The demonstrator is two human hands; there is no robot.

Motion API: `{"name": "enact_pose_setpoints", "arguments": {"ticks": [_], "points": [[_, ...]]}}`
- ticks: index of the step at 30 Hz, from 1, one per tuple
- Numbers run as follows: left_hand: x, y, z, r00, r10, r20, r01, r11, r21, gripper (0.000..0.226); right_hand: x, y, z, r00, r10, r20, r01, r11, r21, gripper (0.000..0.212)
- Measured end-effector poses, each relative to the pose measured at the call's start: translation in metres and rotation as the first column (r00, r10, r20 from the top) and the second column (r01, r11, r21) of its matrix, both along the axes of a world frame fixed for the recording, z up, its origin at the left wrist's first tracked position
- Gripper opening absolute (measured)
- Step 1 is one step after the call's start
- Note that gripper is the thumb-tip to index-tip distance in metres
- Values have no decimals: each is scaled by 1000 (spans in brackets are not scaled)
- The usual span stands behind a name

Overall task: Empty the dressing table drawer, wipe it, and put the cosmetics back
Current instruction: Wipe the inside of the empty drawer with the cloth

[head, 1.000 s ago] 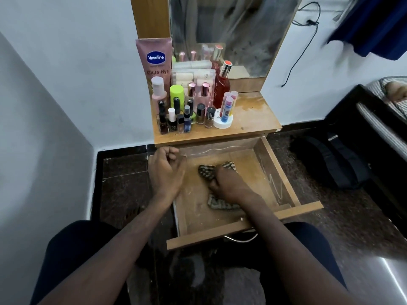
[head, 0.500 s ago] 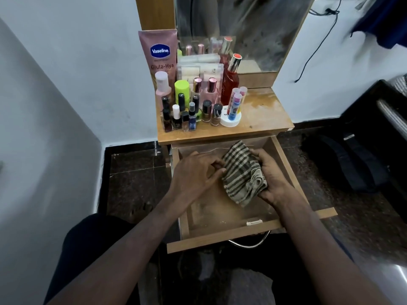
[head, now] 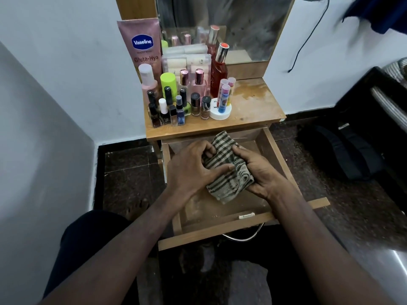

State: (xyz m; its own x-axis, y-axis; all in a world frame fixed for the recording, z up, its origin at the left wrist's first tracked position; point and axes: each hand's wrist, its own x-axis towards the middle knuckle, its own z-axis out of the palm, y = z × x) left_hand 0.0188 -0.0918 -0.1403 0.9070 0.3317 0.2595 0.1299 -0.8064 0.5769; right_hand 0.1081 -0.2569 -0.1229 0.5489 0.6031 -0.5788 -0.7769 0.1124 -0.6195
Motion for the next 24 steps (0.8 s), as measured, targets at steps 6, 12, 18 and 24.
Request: {"name": "enact_pose_setpoints", "arguments": {"ticks": [6,12,18,24], "points": [[-8,29,6,996,53,75,-58,995,77,18,8,-12,12,982,-92,163,108,990,-93,26],[-18,62,-5,990,-82,116,69,991,112,27,15,-32,17,638,165,752,363,797,-482,28],[-15,57,-10,990,-35,134,38,999,-25,20,-15,1,20,236,831,503,243,451,-859,43],[-28,62,-14,971,-12,239,40,993,-111,22,-11,7,4,122,899,420,190,394,-899,41]]}}
